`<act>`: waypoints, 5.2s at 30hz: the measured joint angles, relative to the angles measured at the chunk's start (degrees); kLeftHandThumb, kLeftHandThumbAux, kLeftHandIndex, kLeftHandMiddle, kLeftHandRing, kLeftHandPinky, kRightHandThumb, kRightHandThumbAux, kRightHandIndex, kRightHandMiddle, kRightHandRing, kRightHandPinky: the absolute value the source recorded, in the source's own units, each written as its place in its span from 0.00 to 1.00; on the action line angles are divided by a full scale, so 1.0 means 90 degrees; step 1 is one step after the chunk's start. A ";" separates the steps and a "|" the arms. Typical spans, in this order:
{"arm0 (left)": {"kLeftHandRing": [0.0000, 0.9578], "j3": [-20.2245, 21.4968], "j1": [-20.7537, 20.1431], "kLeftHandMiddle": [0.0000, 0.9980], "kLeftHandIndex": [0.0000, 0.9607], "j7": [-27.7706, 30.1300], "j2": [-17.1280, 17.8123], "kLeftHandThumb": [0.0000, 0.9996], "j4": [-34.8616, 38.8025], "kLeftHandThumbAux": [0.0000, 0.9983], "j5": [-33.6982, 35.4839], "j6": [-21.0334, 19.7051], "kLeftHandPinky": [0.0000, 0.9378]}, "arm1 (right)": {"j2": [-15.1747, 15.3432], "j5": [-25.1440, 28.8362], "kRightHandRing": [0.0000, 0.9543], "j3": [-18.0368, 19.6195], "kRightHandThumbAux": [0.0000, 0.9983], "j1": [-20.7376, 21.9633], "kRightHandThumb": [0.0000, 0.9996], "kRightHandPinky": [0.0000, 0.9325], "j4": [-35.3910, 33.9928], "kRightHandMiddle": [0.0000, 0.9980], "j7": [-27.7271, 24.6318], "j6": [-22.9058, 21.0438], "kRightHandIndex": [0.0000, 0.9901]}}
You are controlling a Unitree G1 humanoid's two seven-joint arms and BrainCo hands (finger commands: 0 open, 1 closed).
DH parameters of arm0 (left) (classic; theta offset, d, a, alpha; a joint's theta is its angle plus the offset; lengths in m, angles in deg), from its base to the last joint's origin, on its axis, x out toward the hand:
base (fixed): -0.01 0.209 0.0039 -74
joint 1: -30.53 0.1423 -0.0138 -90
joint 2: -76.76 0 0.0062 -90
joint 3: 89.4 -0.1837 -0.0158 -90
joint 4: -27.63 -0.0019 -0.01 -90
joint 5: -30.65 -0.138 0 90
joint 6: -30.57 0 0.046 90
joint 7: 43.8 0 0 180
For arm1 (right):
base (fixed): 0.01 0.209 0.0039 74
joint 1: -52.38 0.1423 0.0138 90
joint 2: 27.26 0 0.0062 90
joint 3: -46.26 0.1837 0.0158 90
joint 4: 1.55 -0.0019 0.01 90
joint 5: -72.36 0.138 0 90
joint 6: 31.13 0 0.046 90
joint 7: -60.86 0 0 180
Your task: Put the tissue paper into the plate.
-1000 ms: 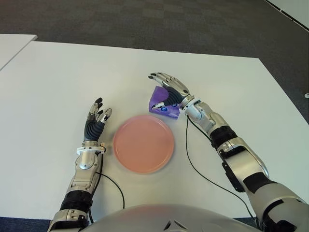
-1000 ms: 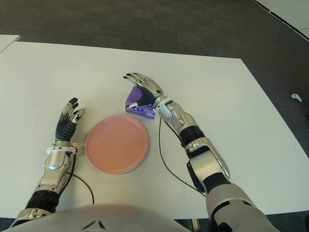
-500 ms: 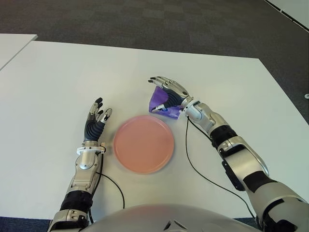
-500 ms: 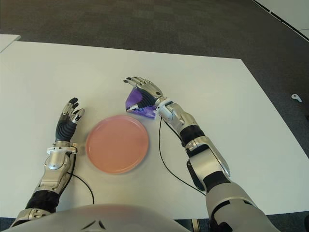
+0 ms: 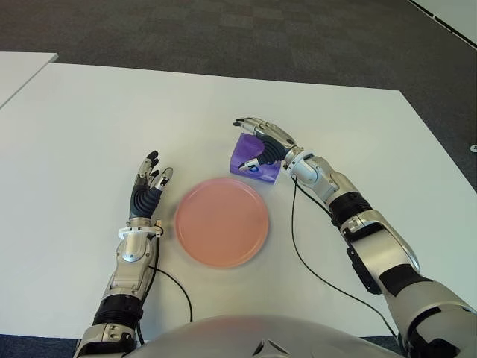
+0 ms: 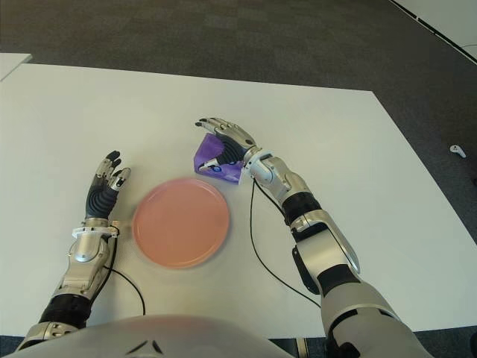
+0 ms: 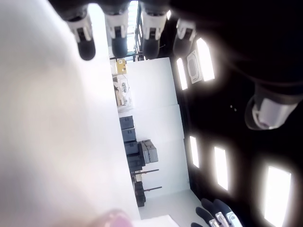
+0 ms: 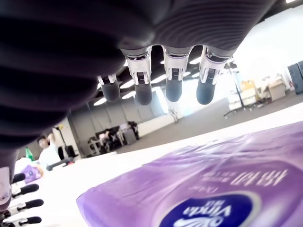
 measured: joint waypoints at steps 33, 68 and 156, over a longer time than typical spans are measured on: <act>0.00 0.0000 -0.0022 0.00 0.00 0.0100 0.0092 0.00 -0.0082 0.41 0.0113 0.0099 0.00 | 0.0114 0.0157 0.00 0.0161 0.48 -0.0289 0.02 0.00 -0.0137 0.00 -0.0228 -0.0280 0.00; 0.00 -0.0008 -0.0104 0.00 0.00 0.0134 0.0200 0.00 -0.0267 0.38 0.0126 0.0234 0.00 | 0.0015 -0.0269 0.00 -0.0529 0.49 -0.0084 0.03 0.00 0.1028 0.00 0.0359 -0.0346 0.00; 0.00 0.0006 0.0464 0.00 0.00 0.0033 0.0078 0.00 0.0535 0.37 -0.0003 -0.0160 0.00 | -0.0951 -0.0735 0.56 -0.1953 0.56 0.0181 0.59 0.64 0.2665 0.51 0.3125 -0.1268 0.33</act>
